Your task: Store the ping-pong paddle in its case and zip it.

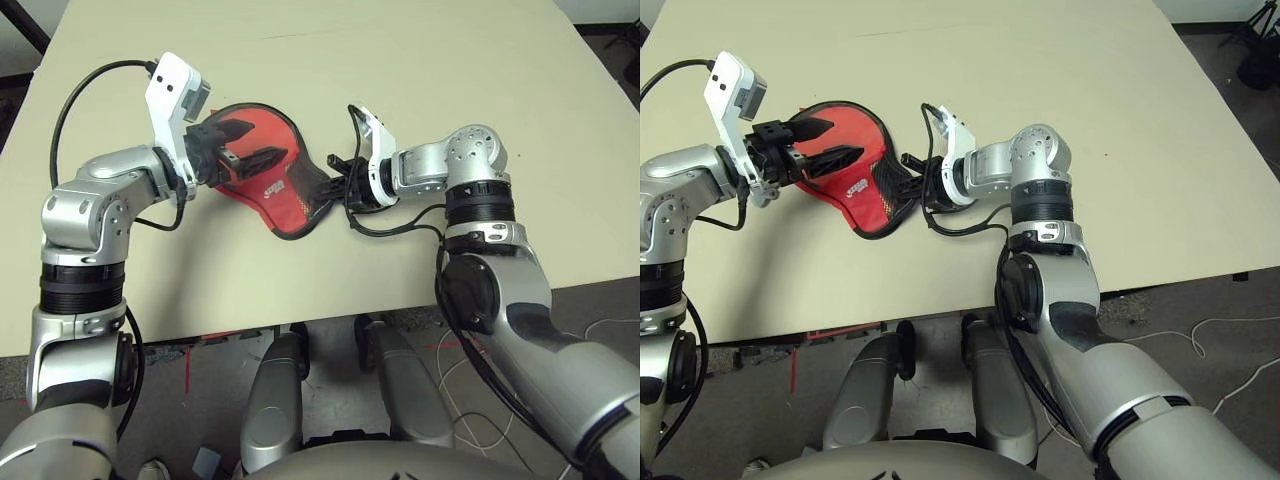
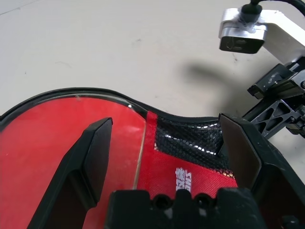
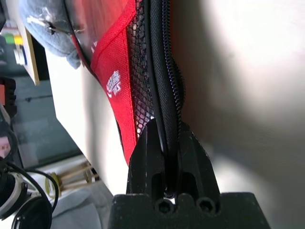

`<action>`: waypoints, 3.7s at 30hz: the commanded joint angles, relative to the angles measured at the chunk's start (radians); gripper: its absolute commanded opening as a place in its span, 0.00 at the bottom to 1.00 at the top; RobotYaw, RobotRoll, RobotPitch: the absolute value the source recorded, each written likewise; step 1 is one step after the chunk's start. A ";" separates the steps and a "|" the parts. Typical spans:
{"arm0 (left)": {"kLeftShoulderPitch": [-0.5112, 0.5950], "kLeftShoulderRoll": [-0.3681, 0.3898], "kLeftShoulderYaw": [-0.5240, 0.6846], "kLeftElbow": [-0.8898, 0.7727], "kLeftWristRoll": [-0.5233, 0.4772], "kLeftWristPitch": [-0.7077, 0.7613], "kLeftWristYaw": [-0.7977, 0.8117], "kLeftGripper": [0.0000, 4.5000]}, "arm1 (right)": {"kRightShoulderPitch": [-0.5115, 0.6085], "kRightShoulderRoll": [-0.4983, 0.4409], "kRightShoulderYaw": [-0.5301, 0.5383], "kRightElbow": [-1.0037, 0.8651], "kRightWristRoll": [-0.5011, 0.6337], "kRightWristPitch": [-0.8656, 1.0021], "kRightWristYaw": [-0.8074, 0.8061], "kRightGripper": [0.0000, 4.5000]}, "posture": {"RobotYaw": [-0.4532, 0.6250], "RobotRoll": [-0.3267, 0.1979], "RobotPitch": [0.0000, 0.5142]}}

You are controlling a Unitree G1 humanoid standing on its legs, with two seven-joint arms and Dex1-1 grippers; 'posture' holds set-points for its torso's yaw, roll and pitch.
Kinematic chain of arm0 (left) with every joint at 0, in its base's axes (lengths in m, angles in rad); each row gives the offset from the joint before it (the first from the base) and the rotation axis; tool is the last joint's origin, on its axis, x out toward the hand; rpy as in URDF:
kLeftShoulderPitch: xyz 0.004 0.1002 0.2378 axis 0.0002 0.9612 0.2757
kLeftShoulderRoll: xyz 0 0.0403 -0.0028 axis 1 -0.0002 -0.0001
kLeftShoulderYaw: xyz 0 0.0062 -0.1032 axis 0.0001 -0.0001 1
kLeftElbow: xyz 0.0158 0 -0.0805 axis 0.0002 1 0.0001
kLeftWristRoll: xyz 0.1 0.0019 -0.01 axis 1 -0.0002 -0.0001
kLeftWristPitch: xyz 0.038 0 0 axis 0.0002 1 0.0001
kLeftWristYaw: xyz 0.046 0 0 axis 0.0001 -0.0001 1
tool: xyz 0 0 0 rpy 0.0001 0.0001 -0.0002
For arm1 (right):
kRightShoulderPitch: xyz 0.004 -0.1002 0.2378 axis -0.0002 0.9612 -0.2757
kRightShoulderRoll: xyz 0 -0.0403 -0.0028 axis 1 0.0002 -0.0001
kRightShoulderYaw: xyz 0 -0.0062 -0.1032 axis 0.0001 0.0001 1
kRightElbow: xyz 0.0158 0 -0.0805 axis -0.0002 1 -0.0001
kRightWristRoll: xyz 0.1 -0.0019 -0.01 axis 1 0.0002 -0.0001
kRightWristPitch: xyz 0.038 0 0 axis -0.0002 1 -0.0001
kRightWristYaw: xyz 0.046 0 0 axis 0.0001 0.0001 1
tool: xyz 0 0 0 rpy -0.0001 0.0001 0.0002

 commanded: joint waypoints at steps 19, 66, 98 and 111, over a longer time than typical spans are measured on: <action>-0.044 -0.040 -0.072 0.088 0.048 -0.075 -0.045 1.00 | 0.759 -0.220 0.401 -0.878 1.304 -0.590 -1.065 0.01 | 0.47 0.62 0.60; -0.149 -0.057 -0.087 0.269 0.119 -0.199 -0.103 1.00 | 0.326 -1.206 0.765 -0.711 1.277 -0.435 -0.182 0.99 | 0.41 0.62 0.55; -0.151 0.010 -0.138 0.377 0.214 -0.247 -0.244 1.00 | 0.080 -0.722 1.008 -0.788 0.046 -0.317 0.487 0.99 | 0.44 0.62 0.51; -0.170 -0.033 -0.205 0.464 0.302 -0.348 -0.243 1.00 | 0.113 -0.745 1.063 -0.796 -0.097 -0.324 0.632 0.99 | 0.45 0.62 0.51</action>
